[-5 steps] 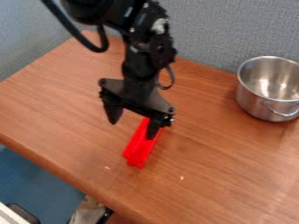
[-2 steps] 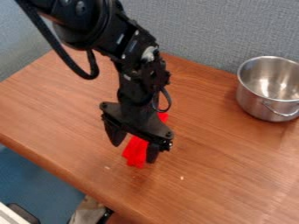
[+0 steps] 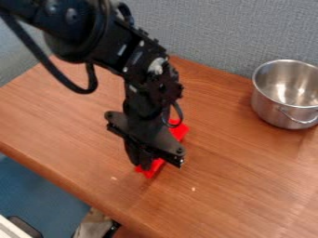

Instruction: Put the red object in the metal pot

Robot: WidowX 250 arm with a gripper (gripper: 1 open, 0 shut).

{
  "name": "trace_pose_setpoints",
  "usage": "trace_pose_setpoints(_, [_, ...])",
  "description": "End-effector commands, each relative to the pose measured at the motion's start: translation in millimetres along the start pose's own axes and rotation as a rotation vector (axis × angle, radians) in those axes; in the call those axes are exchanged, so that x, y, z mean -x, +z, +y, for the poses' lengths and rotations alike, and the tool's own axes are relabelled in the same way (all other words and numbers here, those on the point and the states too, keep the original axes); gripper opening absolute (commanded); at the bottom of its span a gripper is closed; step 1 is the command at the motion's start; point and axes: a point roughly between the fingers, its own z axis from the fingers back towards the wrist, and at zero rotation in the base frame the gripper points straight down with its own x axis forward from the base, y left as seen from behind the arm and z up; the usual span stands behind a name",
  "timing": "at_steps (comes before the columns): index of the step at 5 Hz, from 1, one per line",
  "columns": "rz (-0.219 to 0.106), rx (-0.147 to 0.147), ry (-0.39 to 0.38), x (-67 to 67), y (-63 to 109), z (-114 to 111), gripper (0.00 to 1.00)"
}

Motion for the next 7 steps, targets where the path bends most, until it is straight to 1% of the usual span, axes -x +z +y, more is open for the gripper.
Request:
trace_pose_setpoints(1, [-0.033,0.014,0.009,-10.7,18.9,-2.2,0.00])
trace_pose_setpoints(2, [-0.050,0.043,0.029,-26.5,41.0,-5.6,0.00])
trace_pose_setpoints(3, [-0.074,0.076,0.074,-55.7,63.6,-11.3,0.00])
trace_pose_setpoints(4, [-0.121,0.123,0.006,-84.3,77.1,-26.2,0.00])
trace_pose_setpoints(5, [-0.142,0.159,-0.080,-111.9,77.5,-47.0,1.00])
trace_pose_setpoints(6, [-0.198,0.174,-0.145,-115.7,69.9,-54.7,1.00])
trace_pose_setpoints(7, [-0.250,0.187,-0.192,-97.0,69.6,-46.9,1.00])
